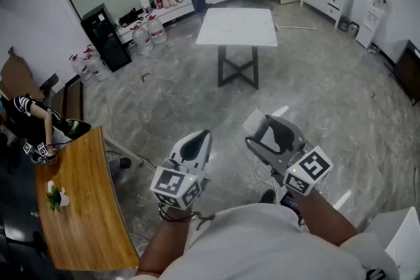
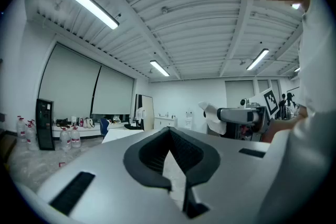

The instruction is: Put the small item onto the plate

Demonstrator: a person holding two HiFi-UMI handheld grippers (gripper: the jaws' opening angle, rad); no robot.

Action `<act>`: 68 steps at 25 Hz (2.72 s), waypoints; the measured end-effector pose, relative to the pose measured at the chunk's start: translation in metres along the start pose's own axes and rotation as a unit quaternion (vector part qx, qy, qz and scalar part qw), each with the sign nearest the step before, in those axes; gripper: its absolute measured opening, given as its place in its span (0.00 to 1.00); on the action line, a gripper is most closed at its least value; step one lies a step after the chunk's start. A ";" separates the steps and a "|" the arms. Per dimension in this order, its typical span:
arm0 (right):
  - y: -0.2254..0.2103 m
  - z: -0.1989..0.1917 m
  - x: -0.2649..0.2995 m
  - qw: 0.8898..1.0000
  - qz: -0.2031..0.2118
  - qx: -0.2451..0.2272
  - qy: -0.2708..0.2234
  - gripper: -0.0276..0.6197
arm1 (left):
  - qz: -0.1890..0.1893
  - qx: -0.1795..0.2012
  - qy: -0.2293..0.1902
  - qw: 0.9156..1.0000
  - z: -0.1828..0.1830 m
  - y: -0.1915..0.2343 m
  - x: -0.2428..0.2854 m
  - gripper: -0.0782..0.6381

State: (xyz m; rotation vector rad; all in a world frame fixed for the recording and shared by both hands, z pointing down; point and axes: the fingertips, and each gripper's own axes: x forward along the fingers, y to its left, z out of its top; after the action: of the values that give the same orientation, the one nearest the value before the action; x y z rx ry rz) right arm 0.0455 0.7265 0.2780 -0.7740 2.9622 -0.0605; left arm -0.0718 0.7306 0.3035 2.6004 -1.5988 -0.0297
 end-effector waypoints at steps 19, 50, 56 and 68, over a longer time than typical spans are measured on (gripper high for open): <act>-0.054 -0.010 0.031 1.000 0.001 0.002 0.010 0.50 | 0.005 -0.005 0.011 1.000 -0.005 0.031 0.053 0.12; -0.415 -0.001 0.112 1.000 -0.004 0.022 0.007 0.50 | 0.008 -0.013 0.009 1.000 0.004 0.119 0.420 0.12; -0.474 0.002 0.175 1.000 -0.021 0.016 0.011 0.50 | -0.023 -0.020 0.014 0.999 0.009 0.172 0.492 0.12; -0.551 0.010 0.338 0.998 -0.053 0.027 -0.005 0.50 | -0.069 -0.002 0.015 0.997 0.045 0.325 0.587 0.12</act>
State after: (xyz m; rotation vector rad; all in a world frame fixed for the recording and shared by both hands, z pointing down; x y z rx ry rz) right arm 0.0206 0.0808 0.2774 -0.9206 2.8946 -0.1421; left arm -0.0979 0.0584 0.3037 2.6900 -1.4041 -0.0040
